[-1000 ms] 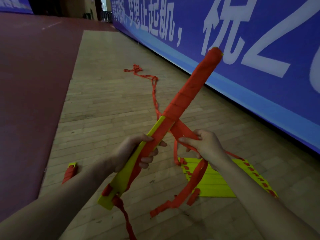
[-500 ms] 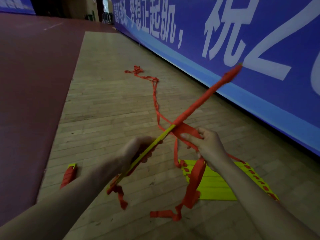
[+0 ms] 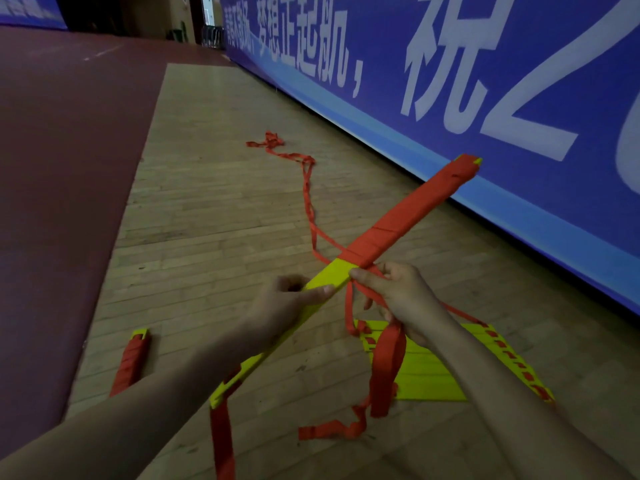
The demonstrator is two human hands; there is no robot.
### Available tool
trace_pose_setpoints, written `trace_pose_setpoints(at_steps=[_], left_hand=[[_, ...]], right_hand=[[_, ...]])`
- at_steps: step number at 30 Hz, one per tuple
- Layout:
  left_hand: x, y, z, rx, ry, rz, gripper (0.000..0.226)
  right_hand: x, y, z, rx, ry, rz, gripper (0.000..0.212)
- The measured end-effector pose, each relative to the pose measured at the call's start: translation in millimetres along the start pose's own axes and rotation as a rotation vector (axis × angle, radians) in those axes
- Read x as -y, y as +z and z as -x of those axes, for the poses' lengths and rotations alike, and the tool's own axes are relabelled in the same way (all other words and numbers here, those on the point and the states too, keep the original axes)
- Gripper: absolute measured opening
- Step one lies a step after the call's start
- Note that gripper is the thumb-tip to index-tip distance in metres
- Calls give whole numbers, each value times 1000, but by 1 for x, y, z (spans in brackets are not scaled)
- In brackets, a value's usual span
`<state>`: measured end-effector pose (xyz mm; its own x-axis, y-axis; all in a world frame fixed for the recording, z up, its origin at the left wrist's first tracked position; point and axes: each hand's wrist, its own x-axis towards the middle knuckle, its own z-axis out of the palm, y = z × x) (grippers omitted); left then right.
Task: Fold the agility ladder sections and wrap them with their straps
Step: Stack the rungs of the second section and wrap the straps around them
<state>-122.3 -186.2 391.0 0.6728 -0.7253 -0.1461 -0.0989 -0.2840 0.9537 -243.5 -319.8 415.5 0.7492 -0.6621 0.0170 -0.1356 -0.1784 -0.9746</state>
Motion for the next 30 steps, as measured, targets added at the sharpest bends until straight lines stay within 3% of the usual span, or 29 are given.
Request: trace_pose_setpoints(at_steps=[6, 13, 20, 24, 27, 30], left_hand=[[11, 5, -5, -217, 274, -417, 34], [13, 11, 0, -299, 357, -409, 35], [5, 12, 5, -338, 342, -448, 34], [-6, 9, 11, -362, 472, -736, 36], [-8, 6, 11, -389, 643, -992, 35], [-5, 8, 9, -363, 717, -1043, 35]], right_hand=[[-6, 9, -2, -115, 57, 23, 54], [-9, 21, 1, -214, 87, -179, 34], [-9, 26, 0, -253, 44, -110, 38], [-6, 28, 1, -243, 127, 56, 53], [-8, 28, 1, -209, 214, -47, 53], [-10, 29, 0, -164, 275, -231, 42]])
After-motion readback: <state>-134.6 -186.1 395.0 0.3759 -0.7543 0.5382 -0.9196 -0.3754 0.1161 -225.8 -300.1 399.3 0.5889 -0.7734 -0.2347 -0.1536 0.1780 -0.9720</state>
